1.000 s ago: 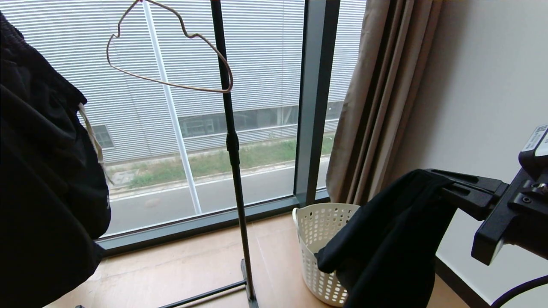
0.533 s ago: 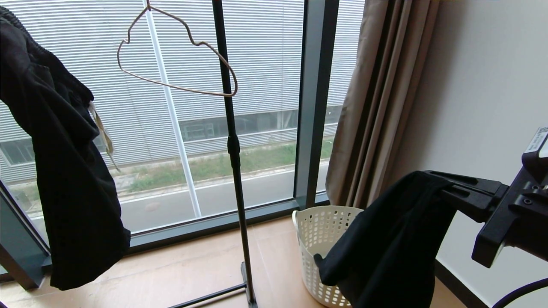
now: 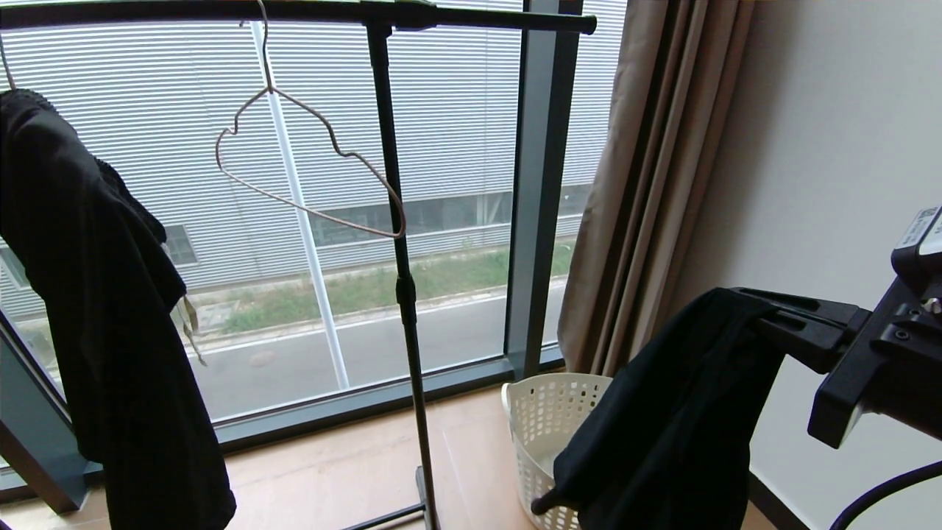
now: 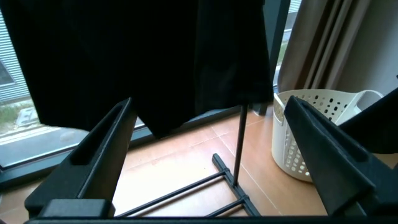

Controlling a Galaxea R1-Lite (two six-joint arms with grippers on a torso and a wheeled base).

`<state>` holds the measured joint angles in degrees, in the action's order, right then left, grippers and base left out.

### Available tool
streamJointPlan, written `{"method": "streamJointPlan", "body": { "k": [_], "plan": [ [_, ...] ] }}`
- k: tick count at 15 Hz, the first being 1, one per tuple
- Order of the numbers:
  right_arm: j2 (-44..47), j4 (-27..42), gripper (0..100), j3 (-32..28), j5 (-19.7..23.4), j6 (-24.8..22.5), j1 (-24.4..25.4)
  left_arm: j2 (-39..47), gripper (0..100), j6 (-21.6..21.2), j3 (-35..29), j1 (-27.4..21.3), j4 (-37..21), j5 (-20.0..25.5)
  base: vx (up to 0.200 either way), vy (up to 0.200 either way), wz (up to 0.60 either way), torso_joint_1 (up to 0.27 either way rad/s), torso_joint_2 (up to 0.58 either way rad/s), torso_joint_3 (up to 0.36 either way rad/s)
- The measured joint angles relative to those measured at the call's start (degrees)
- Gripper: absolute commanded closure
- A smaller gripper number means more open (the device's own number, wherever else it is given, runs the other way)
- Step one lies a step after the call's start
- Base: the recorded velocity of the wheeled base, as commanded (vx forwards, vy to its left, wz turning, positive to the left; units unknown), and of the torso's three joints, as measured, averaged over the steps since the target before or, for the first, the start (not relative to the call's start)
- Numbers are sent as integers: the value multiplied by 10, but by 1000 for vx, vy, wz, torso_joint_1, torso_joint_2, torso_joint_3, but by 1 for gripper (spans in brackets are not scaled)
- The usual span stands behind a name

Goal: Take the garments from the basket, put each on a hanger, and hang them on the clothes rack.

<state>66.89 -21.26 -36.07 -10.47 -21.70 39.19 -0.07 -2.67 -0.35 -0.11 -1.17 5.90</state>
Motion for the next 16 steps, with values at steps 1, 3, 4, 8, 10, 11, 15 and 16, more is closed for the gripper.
{"method": "streamJointPlan", "body": {
  "k": [1,3,4,8,10,11,15,16],
  "plan": [
    [0,0,100,1,2,-1,0,0,0,0,0,0,0,0,0,0,0,129,-476,-330],
    [0,0,100,2,3,-1,0,0,0,1,0,0,0,0,0,0,0,149,-483,-330],
    [0,0,100,2,3,-1,0,0,0,1,0,0,0,0,0,0,0,159,-496,-330],
    [-1,0,100,2,3,0,0,0,0,1,0,0,0,-1,0,0,0,179,-500,-322],
    [-1,0,100,2,3,-1,0,0,0,1,0,0,0,-1,0,0,0,193,-515,-310],
    [-1,0,100,3,4,-1,0,0,0,1,0,0,0,-1,0,0,0,207,-530,-310],
    [-1,0,100,3,4,-1,0,0,0,-1,0,0,0,1,0,0,0,227,-543,-321],
    [-1,0,100,3,4,-1,0,0,0,-1,0,0,0,1,0,0,0,246,-569,-330]
  ]
}}
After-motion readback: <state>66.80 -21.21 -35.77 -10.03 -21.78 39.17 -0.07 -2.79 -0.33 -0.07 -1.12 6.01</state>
